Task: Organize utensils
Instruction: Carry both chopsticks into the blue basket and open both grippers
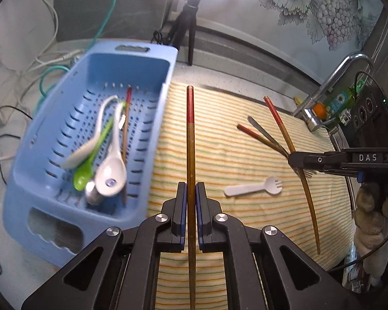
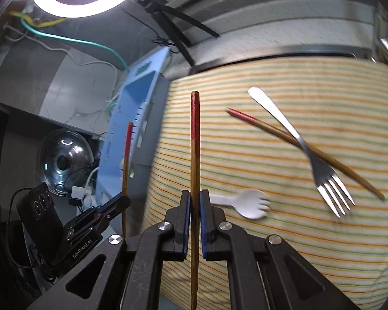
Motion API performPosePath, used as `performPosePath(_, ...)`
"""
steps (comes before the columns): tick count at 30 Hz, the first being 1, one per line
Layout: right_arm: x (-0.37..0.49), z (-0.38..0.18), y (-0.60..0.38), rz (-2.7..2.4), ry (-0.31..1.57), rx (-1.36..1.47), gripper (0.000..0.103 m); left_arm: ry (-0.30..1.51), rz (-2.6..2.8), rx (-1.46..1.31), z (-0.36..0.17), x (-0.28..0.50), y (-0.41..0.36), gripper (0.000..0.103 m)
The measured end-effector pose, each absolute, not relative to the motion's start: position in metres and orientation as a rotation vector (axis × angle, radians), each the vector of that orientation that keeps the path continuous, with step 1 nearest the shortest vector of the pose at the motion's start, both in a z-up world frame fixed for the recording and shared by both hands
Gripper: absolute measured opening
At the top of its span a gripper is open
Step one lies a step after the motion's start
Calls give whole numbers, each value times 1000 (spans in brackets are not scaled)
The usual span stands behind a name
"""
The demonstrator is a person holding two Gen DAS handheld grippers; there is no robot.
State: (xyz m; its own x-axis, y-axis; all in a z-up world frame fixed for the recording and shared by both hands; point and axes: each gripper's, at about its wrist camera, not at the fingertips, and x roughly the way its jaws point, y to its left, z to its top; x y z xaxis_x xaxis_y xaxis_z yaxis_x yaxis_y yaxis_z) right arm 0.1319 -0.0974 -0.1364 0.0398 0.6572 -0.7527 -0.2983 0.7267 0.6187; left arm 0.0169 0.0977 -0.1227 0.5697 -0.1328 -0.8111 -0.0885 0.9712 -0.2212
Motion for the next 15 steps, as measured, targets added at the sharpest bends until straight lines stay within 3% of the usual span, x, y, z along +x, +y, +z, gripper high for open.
performPosePath(15, 158, -101, 25, 815, 1247, 237, 6, 932, 54, -221, -107, 56, 173, 5)
